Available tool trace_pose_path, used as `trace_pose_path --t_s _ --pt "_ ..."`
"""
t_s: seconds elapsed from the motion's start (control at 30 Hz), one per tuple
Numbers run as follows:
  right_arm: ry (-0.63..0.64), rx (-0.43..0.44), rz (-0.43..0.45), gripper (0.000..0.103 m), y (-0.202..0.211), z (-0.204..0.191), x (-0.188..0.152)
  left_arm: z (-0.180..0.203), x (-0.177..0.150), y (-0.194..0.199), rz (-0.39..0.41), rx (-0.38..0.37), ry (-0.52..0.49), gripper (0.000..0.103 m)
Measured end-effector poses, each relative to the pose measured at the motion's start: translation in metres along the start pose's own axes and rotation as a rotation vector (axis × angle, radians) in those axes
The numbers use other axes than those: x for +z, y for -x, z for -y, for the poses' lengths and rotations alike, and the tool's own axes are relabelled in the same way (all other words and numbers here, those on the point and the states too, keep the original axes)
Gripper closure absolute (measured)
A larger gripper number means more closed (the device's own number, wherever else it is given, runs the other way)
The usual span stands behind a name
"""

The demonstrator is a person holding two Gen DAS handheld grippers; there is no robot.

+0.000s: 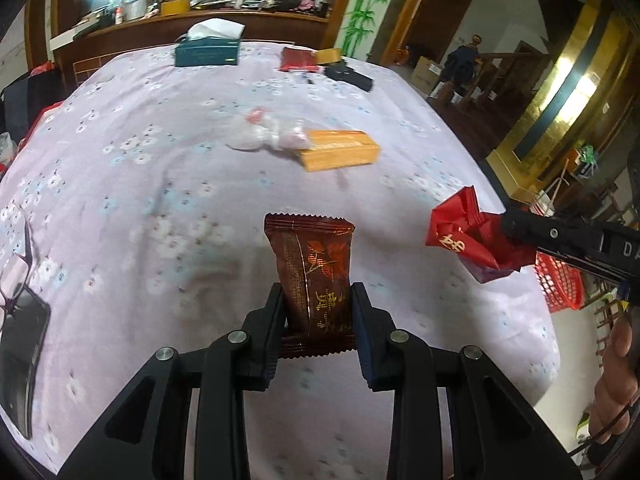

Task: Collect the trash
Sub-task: 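Grasp the brown snack wrapper with the left tool while the right tool grasps the red wrapper, then carry both wrappers over the red basket and open both tools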

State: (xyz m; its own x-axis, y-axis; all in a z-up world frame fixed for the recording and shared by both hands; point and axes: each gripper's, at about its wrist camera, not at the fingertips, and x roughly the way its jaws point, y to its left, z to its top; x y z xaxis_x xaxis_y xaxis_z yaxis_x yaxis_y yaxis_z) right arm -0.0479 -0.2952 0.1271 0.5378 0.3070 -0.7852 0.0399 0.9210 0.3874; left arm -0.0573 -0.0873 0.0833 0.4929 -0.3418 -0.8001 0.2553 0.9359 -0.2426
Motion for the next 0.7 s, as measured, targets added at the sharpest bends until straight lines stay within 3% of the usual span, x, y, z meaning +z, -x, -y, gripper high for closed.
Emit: trace_pose_path --t_s 0.7 --pt "-0.115 0.007 0.107 0.082 0.105 0.106 -0.029 0.138 -0.006 0.019 0.041 -0.057 -0.159 0.073"
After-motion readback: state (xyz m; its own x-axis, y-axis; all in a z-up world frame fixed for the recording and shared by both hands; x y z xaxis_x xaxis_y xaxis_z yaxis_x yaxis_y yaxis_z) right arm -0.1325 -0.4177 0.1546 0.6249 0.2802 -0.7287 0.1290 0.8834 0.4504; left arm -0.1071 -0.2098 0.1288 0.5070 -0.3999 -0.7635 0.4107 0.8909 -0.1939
